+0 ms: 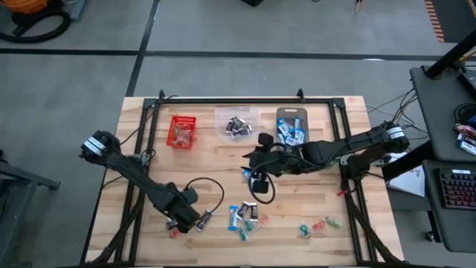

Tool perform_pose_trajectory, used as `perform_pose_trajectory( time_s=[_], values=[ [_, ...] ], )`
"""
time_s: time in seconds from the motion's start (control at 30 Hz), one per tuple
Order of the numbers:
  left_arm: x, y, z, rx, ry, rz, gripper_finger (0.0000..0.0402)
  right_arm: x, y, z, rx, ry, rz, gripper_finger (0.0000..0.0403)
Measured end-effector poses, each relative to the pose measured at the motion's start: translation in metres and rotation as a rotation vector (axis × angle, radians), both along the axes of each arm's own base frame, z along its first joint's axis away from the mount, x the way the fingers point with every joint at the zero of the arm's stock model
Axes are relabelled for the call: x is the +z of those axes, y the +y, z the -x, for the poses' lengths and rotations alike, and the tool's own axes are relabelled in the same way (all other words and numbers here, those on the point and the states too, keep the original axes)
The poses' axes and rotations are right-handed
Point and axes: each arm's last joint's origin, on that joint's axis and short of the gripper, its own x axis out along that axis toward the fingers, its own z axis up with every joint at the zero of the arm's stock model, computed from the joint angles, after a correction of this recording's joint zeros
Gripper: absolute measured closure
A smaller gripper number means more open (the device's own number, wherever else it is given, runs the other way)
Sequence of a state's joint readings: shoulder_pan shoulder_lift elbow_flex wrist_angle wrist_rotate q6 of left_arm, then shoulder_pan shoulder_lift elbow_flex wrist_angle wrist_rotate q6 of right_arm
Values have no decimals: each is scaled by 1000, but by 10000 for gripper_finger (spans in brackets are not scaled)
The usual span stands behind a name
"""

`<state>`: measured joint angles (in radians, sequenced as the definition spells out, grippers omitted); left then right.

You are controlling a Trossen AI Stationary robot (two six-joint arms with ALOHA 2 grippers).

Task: Sort candy
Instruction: Put the black chocolate bar into the transparent bin

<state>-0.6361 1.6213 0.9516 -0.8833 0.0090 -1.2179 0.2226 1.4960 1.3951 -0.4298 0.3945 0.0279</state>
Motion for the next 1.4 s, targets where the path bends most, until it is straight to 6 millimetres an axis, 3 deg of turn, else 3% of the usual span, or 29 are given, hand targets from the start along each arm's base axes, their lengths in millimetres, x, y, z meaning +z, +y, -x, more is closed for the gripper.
perform_pose_trajectory(
  time_s=[0.5,0.63,0.83,0.93,1.13,1.4],
  values=[
    [-24,-2,-1,-25,82,-57,283,-1,0,0,-13,-2,-19,248],
    [-25,-4,-1,-52,81,-57,313,-1,0,0,-14,-2,-21,248],
    [-25,-2,0,-118,72,-79,389,-1,0,0,-14,-2,-21,248],
    [-22,0,0,-139,40,-108,392,0,0,1,-17,-7,-31,248],
    [0,6,-3,-196,-90,-156,399,13,14,14,28,-45,-46,248],
    [66,25,-21,-328,-521,-373,401,27,40,39,94,-63,-100,248]
  ],
)
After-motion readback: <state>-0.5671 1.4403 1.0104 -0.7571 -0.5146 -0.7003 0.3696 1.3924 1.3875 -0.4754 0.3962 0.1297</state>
